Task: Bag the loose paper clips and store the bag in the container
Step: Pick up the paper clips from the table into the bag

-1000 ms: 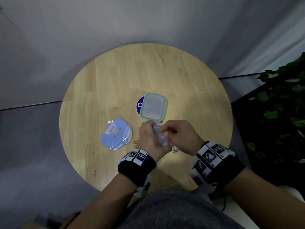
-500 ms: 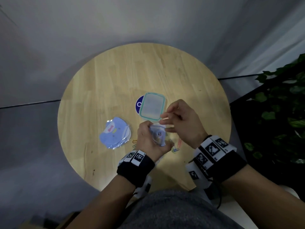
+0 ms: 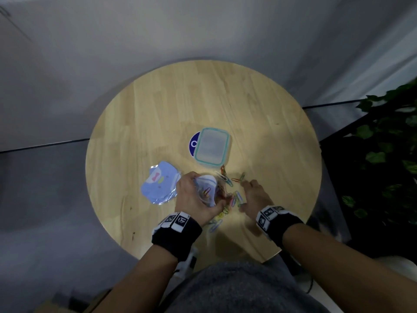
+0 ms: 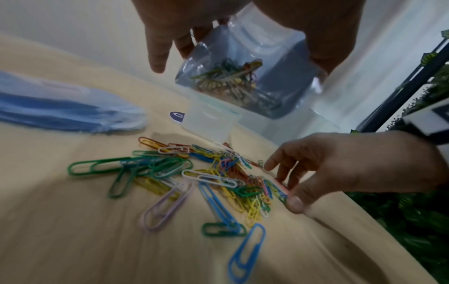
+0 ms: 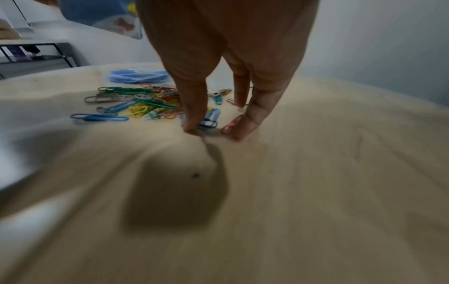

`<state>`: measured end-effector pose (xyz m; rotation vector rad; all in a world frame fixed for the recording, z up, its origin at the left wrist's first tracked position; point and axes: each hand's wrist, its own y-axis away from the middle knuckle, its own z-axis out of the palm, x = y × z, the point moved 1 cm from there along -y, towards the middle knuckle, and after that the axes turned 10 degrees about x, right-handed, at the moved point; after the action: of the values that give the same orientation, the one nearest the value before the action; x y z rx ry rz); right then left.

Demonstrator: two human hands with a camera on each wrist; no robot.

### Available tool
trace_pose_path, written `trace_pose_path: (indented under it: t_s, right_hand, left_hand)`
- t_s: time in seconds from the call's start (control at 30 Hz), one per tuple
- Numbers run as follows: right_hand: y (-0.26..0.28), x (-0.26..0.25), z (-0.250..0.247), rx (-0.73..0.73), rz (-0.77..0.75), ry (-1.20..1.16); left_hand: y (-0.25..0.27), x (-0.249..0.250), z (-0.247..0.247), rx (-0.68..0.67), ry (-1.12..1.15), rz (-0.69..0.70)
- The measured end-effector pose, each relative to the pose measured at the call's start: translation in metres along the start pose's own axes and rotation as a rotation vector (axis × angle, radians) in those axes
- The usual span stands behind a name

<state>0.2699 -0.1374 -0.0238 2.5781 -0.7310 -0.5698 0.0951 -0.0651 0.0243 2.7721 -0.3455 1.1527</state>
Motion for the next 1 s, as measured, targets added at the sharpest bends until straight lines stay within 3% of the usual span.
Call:
trace_pose_path:
  t_s: [0.1, 0.23, 0.33, 0.4, 0.47, 0.53, 0.6, 0.7, 0.83, 1.0]
  right_hand:
    - [0.001, -0.015, 0.009, 0.084, -0.076, -0.085]
    - [0.005, -0.029, 0.016, 0.093, -0.19, -0.057]
    - [0.007, -0.032, 0.016, 0.127, -0.223, -0.035]
    - [0.007, -0.034, 0.013, 0.146, -0.176, -0.075]
    - [0.002, -0.033, 0.009, 0.144, -0.074, -0.167]
    - [-0.001, -0.03, 0.003, 0.124, 0.04, -0.272]
    - [-0.001, -0.027, -0.006, 0.11, 0.127, -0.383]
    - [0.004, -0.034, -0.029, 0.123, 0.173, -0.595]
    - [0.011, -0.054, -0.058, 0.153, 0.136, -0.871]
    - [0.019, -0.079, -0.074, 0.252, 0.061, -0.646]
  left_hand:
    - [0.004, -0.003, -0.005, -0.017, -0.02, -0.007]
    - [0.011, -0.014, -0.013, -0.035, -0.08, -0.047]
    - [0.011, -0.001, -0.024, 0.011, -0.079, 0.059]
    - [0.014, -0.001, -0.022, -0.038, -0.068, 0.096]
    - [0.009, -0.026, -0.007, -0.187, -0.133, 0.014]
    - [0.005, -0.067, 0.018, -0.229, -0.184, -0.007]
    - [0.003, -0.078, 0.029, -0.291, -0.186, -0.039]
    - [0.004, -0.035, 0.009, -0.165, -0.204, 0.034]
    - [0.001, -0.013, 0.009, -0.052, -0.178, 0.1]
    - [-0.003, 0.003, 0.02, 0.023, -0.066, 0.135]
